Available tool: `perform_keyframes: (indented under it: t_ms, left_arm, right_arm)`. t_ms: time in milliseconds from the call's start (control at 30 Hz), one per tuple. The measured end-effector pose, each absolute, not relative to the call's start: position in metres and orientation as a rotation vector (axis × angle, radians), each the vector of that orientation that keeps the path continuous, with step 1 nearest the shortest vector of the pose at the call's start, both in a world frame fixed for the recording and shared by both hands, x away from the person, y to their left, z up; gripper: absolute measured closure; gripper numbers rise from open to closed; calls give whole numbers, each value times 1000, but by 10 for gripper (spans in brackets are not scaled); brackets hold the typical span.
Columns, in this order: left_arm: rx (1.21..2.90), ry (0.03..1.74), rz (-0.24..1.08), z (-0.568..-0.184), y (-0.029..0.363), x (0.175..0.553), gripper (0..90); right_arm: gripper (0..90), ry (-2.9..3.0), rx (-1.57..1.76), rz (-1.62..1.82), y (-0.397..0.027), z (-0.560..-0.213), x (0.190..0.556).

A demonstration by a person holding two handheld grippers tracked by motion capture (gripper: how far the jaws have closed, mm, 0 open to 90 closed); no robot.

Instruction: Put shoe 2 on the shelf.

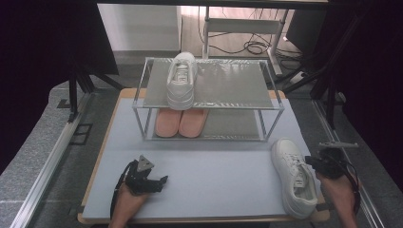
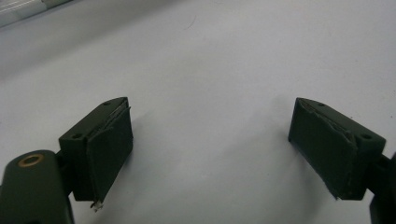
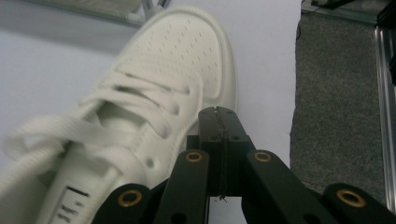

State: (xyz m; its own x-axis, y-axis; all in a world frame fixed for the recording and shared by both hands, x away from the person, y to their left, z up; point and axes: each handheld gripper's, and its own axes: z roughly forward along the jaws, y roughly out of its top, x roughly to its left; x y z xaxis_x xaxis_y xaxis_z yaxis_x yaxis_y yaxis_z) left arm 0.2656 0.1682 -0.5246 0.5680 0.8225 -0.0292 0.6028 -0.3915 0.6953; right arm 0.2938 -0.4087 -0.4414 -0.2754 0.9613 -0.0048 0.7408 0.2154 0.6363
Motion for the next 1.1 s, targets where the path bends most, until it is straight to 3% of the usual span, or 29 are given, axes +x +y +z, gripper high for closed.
perform_keyframes:
  t_ms: [633,1100]
  left_arm:
    - [2127,1136,422,-525,168,266,137]
    - [2131,1135,422,-525,168,266,138]
  right_arm:
    - [900,2105,1652,729,-414,-464,278]
    - [900,2186,1582,801,-379,-466,281]
